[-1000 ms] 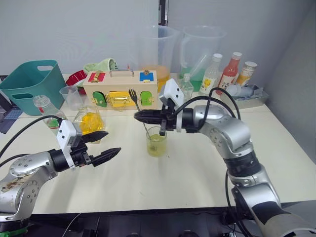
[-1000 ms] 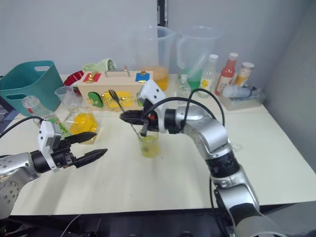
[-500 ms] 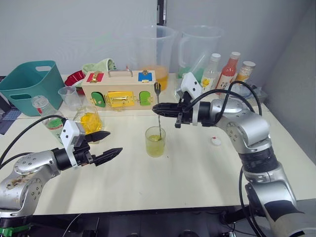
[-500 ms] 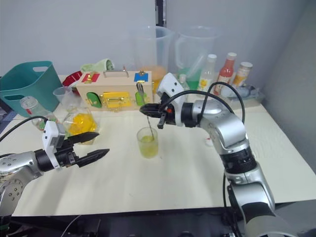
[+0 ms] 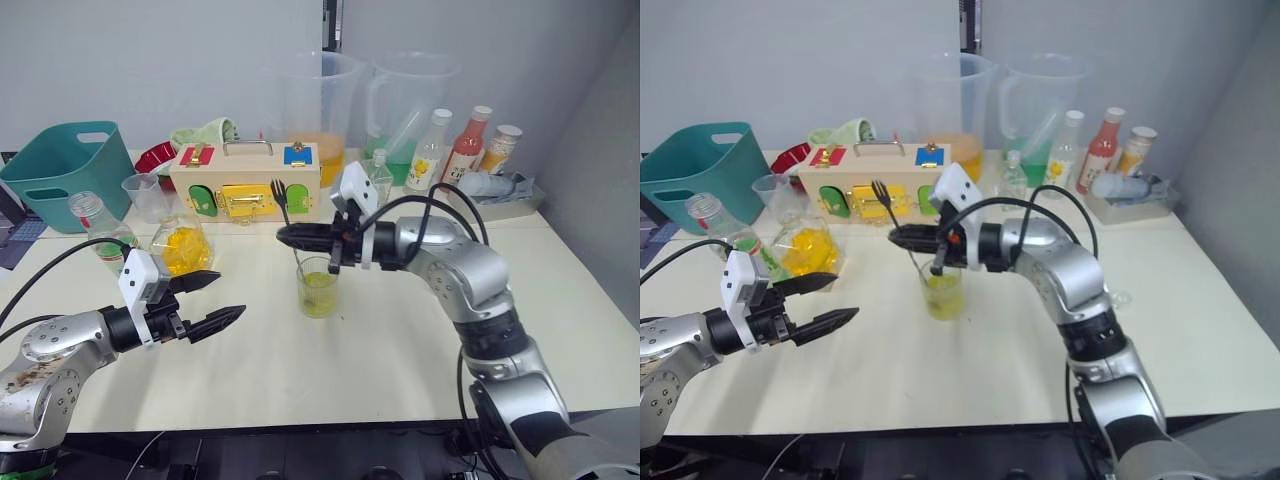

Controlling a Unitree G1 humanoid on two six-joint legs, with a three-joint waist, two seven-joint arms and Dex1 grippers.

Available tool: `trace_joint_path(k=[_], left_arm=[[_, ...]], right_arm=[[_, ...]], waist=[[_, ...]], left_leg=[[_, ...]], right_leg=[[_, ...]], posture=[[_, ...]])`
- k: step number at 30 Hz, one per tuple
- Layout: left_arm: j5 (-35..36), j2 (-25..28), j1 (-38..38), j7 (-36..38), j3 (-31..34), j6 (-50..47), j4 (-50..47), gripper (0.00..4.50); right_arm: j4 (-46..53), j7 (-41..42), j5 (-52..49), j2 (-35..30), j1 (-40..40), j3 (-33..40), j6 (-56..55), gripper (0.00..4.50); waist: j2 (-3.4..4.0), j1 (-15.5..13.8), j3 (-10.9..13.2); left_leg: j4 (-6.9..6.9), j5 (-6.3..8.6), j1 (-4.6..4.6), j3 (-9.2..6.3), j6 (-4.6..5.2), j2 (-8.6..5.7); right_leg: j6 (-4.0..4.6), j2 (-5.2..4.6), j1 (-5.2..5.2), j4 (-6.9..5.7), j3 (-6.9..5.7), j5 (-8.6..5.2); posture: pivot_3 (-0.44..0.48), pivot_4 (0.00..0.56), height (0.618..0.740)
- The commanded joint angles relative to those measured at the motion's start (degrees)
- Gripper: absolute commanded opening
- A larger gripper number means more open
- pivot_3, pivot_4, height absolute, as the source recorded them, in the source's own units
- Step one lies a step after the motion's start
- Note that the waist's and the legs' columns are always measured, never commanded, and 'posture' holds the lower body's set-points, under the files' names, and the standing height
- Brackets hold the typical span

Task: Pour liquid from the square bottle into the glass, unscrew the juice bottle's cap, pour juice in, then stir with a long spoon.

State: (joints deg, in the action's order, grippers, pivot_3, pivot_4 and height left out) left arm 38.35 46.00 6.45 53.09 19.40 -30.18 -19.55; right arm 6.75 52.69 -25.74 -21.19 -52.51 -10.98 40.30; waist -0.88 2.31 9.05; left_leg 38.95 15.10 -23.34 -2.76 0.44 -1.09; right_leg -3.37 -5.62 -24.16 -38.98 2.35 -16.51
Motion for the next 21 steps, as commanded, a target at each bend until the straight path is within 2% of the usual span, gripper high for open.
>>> trace_joint_path(k=[1, 6, 15, 21], left_arm=[[0.0, 0.8, 0.5, 0.2, 1.2, 1.1, -0.9, 4.49], [-0.3, 0.6, 1.6, 0.4, 0.4, 1.5, -0.1, 4.49], [0.0, 0.7, 1.5, 0.7, 0.7, 1.4, -0.4, 4.49], [0.1, 0.8, 1.4, 0.7, 0.8, 1.2, -0.4, 4.49]], right_arm=[[3.0, 1.8, -1.3, -2.8, -0.6, 1.0, 1.5, 0.00], [-1.0, 1.1, 2.4, -5.1, -2.9, 1.3, -2.3, 0.00], [-7.3, -2.6, 4.5, 0.6, -5.3, 2.9, -9.6, 0.00], [-5.9, -1.1, -0.1, 1.0, -5.5, 4.6, -4.0, 0.00]], waist=[[0.00, 0.1, 0.0], [0.00, 0.3, 0.0], [0.00, 0.3, 0.0], [0.00, 0.3, 0.0]], left_leg=[[0.00, 0.00, 0.00, 0.04, 0.00, 0.00], [-0.01, 0.00, 0.03, 0.07, 0.00, 0.02], [-0.02, -0.02, 0.02, 0.07, -0.03, 0.04], [-0.01, -0.02, 0.02, 0.04, -0.04, 0.04]], right_leg=[[0.00, 0.01, -0.01, 0.01, 0.01, 0.00], [0.00, 0.09, -0.03, 0.00, 0.02, 0.00], [0.00, 0.07, -0.05, -0.03, 0.03, 0.00], [0.01, 0.06, -0.02, -0.03, 0.02, 0.00]], posture=[[0.000, 0.150, 0.740], [0.000, 0.150, 0.740], [0.000, 0.150, 0.740], [0.000, 0.150, 0.740]])
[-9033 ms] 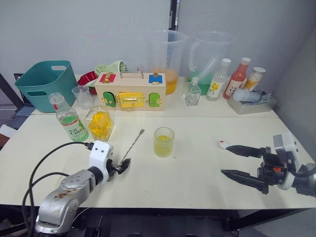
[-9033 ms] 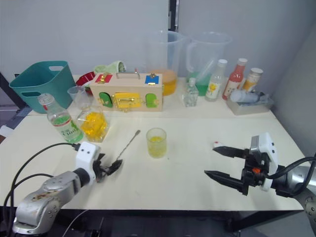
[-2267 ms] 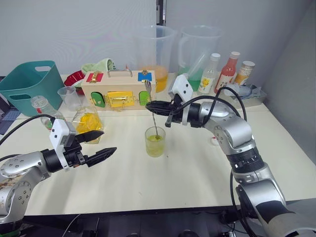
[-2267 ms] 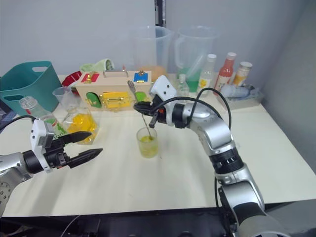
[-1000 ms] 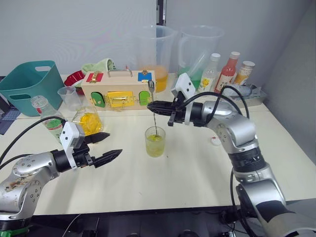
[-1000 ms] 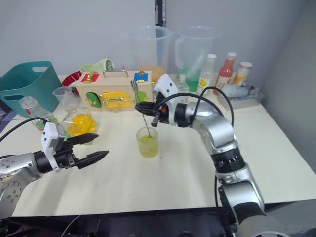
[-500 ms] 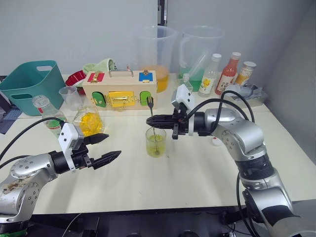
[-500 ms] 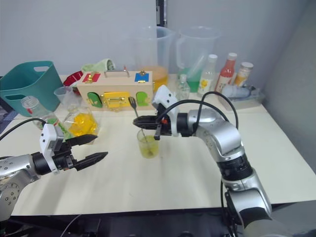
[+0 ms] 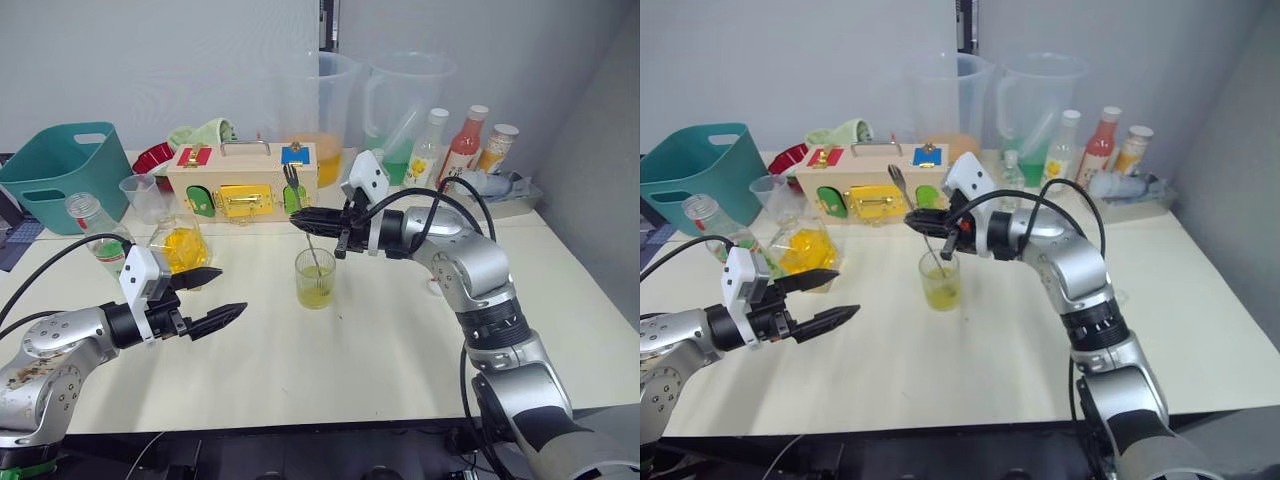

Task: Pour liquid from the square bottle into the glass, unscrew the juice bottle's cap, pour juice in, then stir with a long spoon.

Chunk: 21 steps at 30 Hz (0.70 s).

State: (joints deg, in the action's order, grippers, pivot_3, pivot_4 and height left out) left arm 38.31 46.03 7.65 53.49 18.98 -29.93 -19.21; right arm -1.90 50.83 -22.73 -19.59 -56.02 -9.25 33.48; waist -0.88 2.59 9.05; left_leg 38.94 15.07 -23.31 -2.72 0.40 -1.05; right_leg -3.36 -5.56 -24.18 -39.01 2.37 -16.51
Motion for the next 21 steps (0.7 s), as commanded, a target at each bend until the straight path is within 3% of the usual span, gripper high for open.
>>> trace_joint_path(k=[1, 17, 21], left_arm=[[0.2, 0.8, 0.2, 0.4, 1.2, 0.9, -0.8, 4.49], [0.2, 1.8, 2.9, 2.6, 1.0, 1.1, 1.7, 4.49], [0.2, 2.6, 4.9, 3.4, 1.1, 1.2, 3.4, 4.49]], right_arm=[[3.3, 1.0, -4.2, -0.9, -2.1, 3.4, 4.4, 0.00], [1.3, -0.8, -11.6, -6.5, -6.7, 13.4, 13.2, 0.00], [1.6, 0.4, -10.6, -8.5, -5.9, 11.6, 13.6, 0.00]], waist=[[0.00, 0.0, 0.0], [0.00, -0.1, 0.0], [0.00, -0.1, 0.0]], left_leg=[[0.00, 0.00, 0.00, 0.00, 0.00, 0.00], [-0.01, 0.02, -0.01, 0.02, 0.03, -0.01], [-0.01, 0.02, -0.02, 0.03, 0.03, -0.02]], right_leg=[[0.00, 0.00, 0.00, 0.00, 0.00, 0.00], [0.00, 0.00, 0.00, 0.02, 0.00, 0.00], [0.00, 0.01, -0.02, 0.02, 0.00, 0.00]], posture=[[0.000, 0.150, 0.740], [0.000, 0.150, 0.740], [0.000, 0.150, 0.740]])
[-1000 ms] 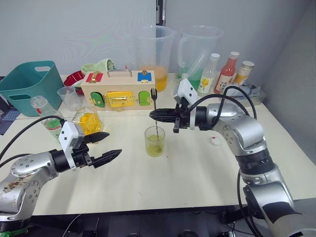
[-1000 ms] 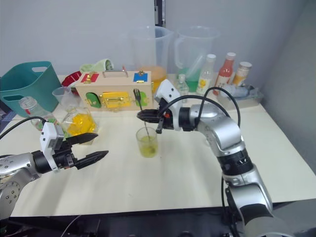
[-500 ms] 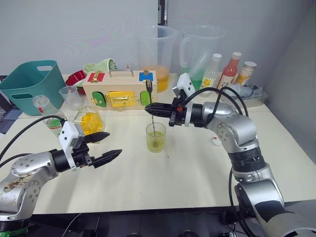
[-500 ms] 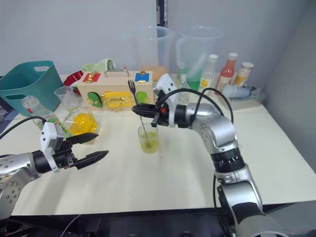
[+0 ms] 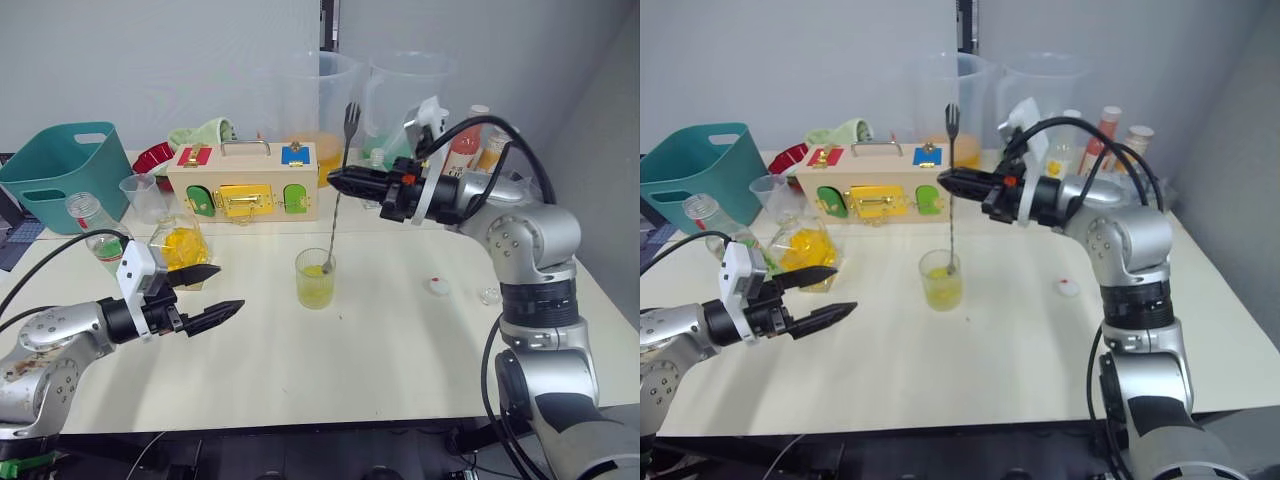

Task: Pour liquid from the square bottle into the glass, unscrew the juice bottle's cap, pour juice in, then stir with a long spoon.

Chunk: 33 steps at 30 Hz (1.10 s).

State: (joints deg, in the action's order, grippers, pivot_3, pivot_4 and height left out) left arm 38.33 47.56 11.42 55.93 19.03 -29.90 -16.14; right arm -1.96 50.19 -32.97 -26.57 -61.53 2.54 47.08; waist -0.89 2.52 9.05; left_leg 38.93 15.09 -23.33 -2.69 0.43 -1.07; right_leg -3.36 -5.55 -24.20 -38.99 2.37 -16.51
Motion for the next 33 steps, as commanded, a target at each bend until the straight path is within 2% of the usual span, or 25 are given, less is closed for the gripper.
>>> trace_joint_path(k=[1, 16, 20, 23, 27, 30, 33], left_arm=[[0.1, 1.1, 1.3, 1.0, 1.0, 1.3, 0.6, 4.49], [1.8, 0.6, 0.8, 0.9, 1.9, 0.0, -0.8, 4.49], [2.5, 0.9, 1.1, 0.9, 2.4, -0.5, -0.9, 4.49], [2.5, 3.5, 0.5, 2.3, 2.5, -2.1, 0.0, 4.49], [4.6, 5.3, 1.8, 3.1, 4.1, -3.8, 1.6, 4.49], [6.3, 6.5, 2.2, 4.5, 4.9, -5.5, 2.0, 4.49], [7.9, 6.8, 2.4, 4.8, 5.6, -6.7, 1.8, 4.49]], right_arm=[[1.6, 0.8, -0.4, -1.5, -0.3, 0.0, 0.0, 0.00], [0.9, 0.2, -0.5, -3.7, -2.2, 0.2, 0.0, 0.00], [-0.6, -2.7, -3.6, -1.8, -4.0, 3.7, 2.4, 0.00], [-2.7, -5.9, -8.0, -1.5, -6.9, 7.9, 8.5, 0.00], [-8.7, -10.0, -6.1, -4.2, -11.9, 10.2, 9.1, 0.00], [-9.5, -12.4, -1.7, -8.6, -13.7, 7.6, 9.4, 0.00], [-10.7, -11.2, -0.9, -11.9, -15.1, 5.4, 13.4, 0.00]], waist=[[0.00, 0.0, 0.0], [0.00, 0.0, 0.0], [0.00, 0.0, 0.0], [0.00, 0.1, 0.0], [0.00, 0.0, 0.0], [0.00, -0.2, 0.0], [0.00, -0.1, 0.0]], left_leg=[[0.00, 0.01, 0.02, 0.00, 0.02, 0.00], [0.01, 0.01, -0.02, 0.02, 0.02, 0.02], [0.01, 0.01, -0.01, 0.03, 0.02, 0.02], [0.00, 0.01, -0.03, 0.03, 0.02, 0.03], [-0.01, 0.01, -0.02, 0.03, 0.02, 0.01], [0.00, 0.01, -0.04, 0.03, 0.03, -0.01], [-0.01, 0.04, -0.04, 0.08, 0.08, -0.02]], right_leg=[[0.00, 0.00, 0.03, 0.00, 0.00, 0.00], [0.00, -0.03, 0.00, 0.01, 0.01, 0.00], [0.00, -0.01, -0.01, 0.00, 0.01, 0.00], [0.00, -0.01, -0.02, 0.00, 0.01, 0.00], [0.00, -0.01, -0.02, 0.01, 0.01, 0.00], [0.00, -0.02, 0.00, 0.03, -0.01, 0.00], [0.00, -0.05, -0.01, 0.06, 0.01, 0.00]], posture=[[0.000, 0.150, 0.740], [0.000, 0.150, 0.740], [0.000, 0.150, 0.740], [0.000, 0.150, 0.740], [0.000, 0.150, 0.740], [0.000, 0.150, 0.740], [0.000, 0.150, 0.740]])
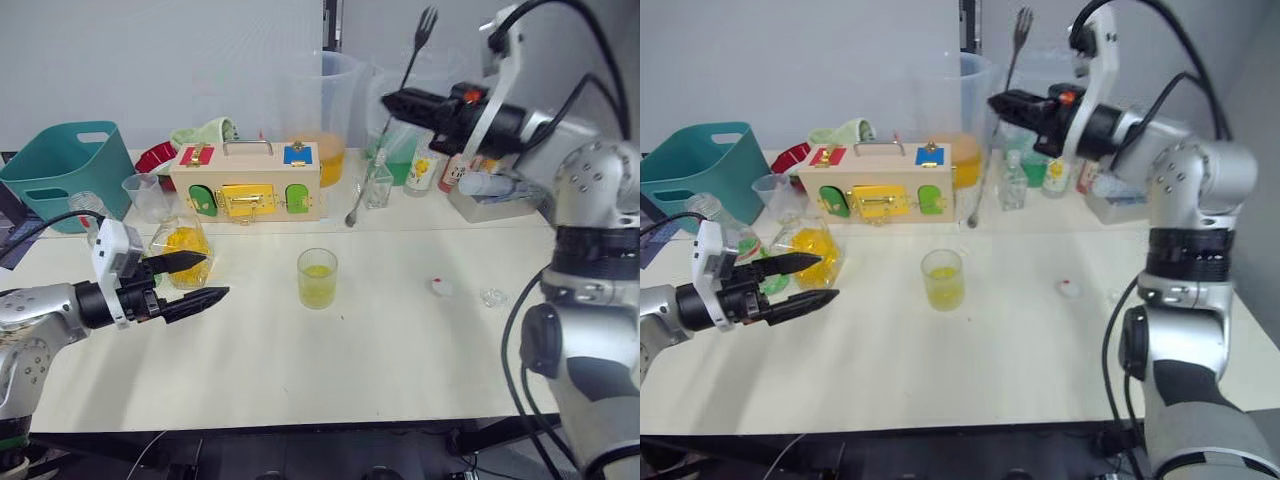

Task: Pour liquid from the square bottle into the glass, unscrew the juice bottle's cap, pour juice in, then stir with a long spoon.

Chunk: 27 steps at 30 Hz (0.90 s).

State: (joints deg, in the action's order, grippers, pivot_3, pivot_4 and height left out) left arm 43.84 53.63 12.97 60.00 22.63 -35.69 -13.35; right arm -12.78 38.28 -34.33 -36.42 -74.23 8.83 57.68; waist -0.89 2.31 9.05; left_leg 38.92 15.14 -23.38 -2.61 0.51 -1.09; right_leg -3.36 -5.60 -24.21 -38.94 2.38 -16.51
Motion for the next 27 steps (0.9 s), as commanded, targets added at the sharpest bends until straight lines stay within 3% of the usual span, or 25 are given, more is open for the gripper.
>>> trace_joint_path(k=[1, 5, 9, 13, 27], left_arm=[[2.2, 1.1, 0.8, 0.3, 2.1, -1.3, -1.2, 4.49], [-5.1, 4.3, -1.8, -1.3, -0.1, 1.1, -2.8, 4.49], [-7.0, 0.4, -6.1, -4.1, 1.9, 5.3, -6.6, 4.49], [-5.9, -2.0, -8.7, -5.6, 4.1, 5.7, -9.7, 4.49], [-5.1, -6.5, -19.2, -11.0, 9.5, 5.3, -18.1, 4.49]], right_arm=[[-1.1, 1.7, 0.1, -3.6, -3.4, -1.9, 6.8, 0.00], [-4.5, 3.9, 1.5, -6.8, -4.1, -6.7, 13.7, 0.00], [-9.4, 11.1, 1.9, -9.0, -3.8, -19.0, 24.4, 0.00], [-17.8, 15.7, 3.6, -6.5, -4.8, -25.3, 25.8, 0.00], [-42.1, 15.6, 20.4, 6.7, -2.5, -31.0, 7.9, 0.00]], waist=[[0.00, 0.2, 0.0], [0.01, 0.6, 0.0], [0.03, 0.6, 0.0], [0.03, 0.4, 0.0], [0.03, 0.1, 0.0]], left_leg=[[-0.02, 0.00, 0.00, 0.05, 0.00, 0.00], [-0.05, 0.00, 0.00, 0.08, 0.00, 0.07], [-0.11, 0.01, 0.06, 0.19, 0.03, 0.07], [-0.02, 0.02, -0.14, 0.18, 0.03, 0.10], [0.01, -0.01, -0.15, 0.15, -0.02, 0.00]], right_leg=[[0.00, 0.01, -0.01, 0.02, 0.01, 0.00], [0.00, 0.11, -0.05, 0.02, 0.03, 0.00], [0.01, 0.06, -0.03, 0.07, 0.12, 0.00], [0.03, 0.04, -0.14, 0.11, 0.15, 0.01], [0.03, -0.08, -0.11, 0.11, 0.11, 0.01]], posture=[[0.000, 0.150, 0.740], [0.000, 0.150, 0.740], [0.000, 0.150, 0.740], [0.000, 0.150, 0.740], [0.000, 0.150, 0.740]])
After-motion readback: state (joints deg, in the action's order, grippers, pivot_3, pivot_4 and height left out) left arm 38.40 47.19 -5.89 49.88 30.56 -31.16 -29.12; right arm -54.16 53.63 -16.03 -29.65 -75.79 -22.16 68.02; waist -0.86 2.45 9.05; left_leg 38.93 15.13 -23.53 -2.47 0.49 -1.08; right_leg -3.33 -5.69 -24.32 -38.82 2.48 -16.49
